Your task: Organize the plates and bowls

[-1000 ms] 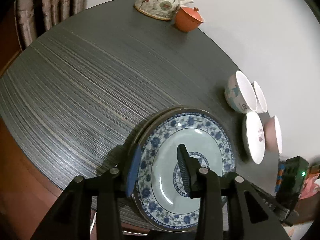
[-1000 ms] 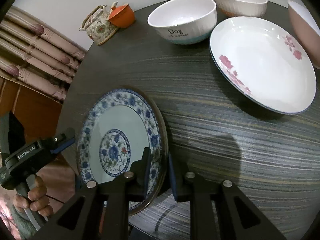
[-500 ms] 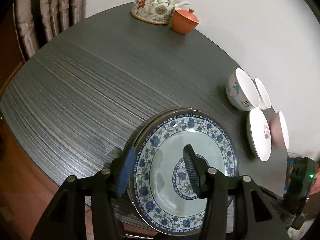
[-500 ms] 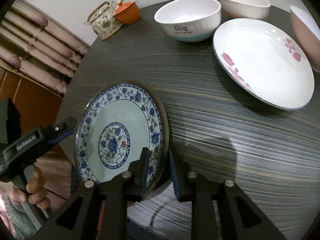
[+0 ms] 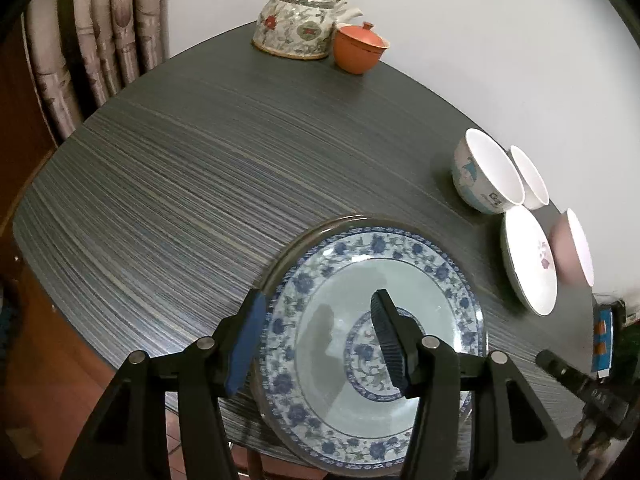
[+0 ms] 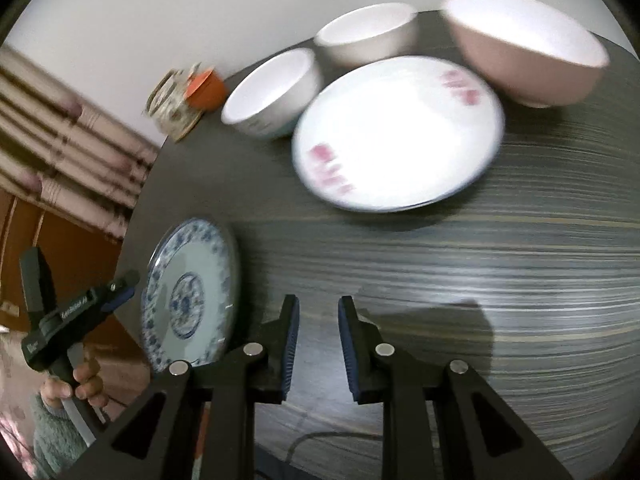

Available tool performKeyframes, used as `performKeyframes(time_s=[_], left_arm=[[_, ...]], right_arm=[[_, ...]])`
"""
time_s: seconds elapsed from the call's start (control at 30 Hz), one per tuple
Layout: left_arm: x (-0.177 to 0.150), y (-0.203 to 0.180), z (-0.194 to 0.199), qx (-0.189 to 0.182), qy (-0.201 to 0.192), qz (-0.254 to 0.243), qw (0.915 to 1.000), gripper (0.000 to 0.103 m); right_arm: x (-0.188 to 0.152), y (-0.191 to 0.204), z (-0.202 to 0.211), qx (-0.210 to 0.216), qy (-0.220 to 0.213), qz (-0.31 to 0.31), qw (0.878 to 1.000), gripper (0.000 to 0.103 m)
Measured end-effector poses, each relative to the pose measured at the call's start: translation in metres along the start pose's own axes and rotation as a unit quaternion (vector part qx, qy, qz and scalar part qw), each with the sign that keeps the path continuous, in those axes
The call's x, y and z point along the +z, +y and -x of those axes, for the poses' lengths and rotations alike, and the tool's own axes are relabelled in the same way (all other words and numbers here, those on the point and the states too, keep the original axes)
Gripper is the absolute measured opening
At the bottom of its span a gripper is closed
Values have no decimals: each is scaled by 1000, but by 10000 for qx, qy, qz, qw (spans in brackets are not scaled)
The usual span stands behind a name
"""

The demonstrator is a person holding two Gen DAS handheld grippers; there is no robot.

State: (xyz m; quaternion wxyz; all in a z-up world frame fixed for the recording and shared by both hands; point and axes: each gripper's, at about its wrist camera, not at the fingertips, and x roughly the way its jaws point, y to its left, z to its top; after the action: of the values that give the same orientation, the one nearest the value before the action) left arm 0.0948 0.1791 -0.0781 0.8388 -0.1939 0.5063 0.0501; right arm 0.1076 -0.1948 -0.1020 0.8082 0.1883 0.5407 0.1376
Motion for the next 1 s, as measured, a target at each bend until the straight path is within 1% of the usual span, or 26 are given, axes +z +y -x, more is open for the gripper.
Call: performKeyframes(time_s=[0.1,0.17,0.23,0.33,0.47,0.5,0.63,0.73,0.87,1.0], left_arm=[[-2,-10,4,31,-147,-203,9997,51],[-1,-19,8,-35,-230,-297,9993,51],[1,-30,11,-170,-284,-360,9988,51],[6,-51,9,-374,-264,-428,9980,51],[15,-87,-2,-695,-81,-502,9963,51],[16,-93,-4,-725,-51,-526,9960,51],[24,-127,-25,-846,162,-590,9945,51],[30,-147,-47,-980,442,-470,9931,51],[37,-168,-75,-978,722,-485,9914,50],[41,-180,-95,-971,893,-530,9898,50]], right_arm=[[9,-24,14,-109,-267,-133,9995,22],[15,-34,21,-248,-451,-149,9986,22],[22,-46,28,-293,-590,-206,9976,22],[33,-59,34,-359,-790,-251,9959,22],[47,-66,34,-459,-925,-167,9945,22],[51,-67,33,-506,-951,-118,9941,22],[64,-70,24,-515,-934,-77,9943,22],[74,-76,15,-459,-866,-147,9951,22],[85,-83,3,-416,-760,-209,9960,22],[93,-89,-10,-353,-645,-259,9970,22]])
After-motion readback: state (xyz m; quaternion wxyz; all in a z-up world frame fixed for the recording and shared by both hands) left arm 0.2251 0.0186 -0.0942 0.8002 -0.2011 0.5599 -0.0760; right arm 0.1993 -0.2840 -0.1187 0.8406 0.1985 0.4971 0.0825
